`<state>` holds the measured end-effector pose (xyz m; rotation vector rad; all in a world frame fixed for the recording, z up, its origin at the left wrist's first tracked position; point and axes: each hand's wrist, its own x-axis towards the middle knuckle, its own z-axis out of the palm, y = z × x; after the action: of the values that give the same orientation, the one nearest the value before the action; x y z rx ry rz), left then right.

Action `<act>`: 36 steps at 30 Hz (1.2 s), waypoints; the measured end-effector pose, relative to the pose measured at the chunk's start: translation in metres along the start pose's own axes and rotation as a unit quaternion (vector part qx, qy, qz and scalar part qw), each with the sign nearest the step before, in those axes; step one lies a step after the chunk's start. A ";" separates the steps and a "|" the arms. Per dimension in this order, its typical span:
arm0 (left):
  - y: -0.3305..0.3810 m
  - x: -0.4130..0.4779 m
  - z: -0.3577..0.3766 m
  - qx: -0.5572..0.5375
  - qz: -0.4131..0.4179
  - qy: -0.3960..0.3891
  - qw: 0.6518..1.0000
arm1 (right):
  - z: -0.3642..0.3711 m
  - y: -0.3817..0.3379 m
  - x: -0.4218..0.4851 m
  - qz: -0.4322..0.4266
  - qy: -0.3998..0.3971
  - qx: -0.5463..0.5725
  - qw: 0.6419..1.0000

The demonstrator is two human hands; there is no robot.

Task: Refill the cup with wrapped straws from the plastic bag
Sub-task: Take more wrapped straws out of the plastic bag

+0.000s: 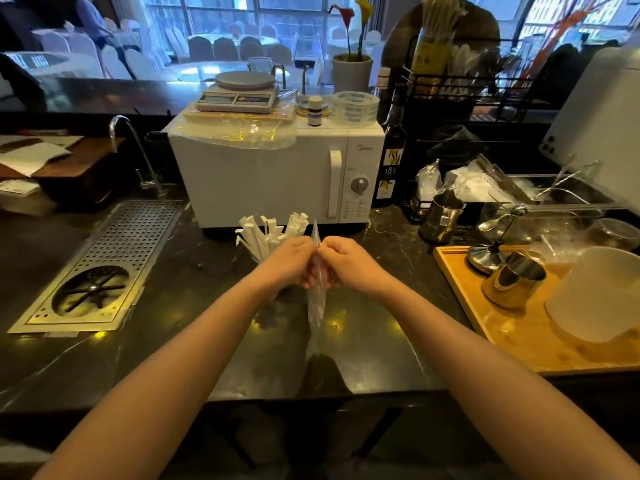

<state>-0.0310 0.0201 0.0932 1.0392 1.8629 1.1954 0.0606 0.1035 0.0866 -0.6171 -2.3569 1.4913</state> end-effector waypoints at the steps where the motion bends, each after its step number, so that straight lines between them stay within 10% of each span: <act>1: -0.001 -0.004 -0.005 -0.006 0.008 0.005 1.000 | 0.005 -0.003 0.002 -0.006 -0.003 0.005 1.000; 23: -0.054 -0.045 -0.061 -0.156 0.040 0.118 0.980 | 0.105 -0.019 0.024 0.034 -0.015 0.302 0.952; 32: -0.065 -0.045 -0.071 -0.285 0.026 0.089 0.954 | 0.121 -0.010 0.030 0.051 0.015 0.433 0.900; 36: -0.065 -0.051 -0.085 -0.180 0.022 0.036 0.983 | 0.119 -0.009 0.027 0.049 -0.023 0.396 0.917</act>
<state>-0.0979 -0.0743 0.0678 0.8473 1.6007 1.5452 -0.0183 0.0205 0.0442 -0.4772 -1.5255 2.2962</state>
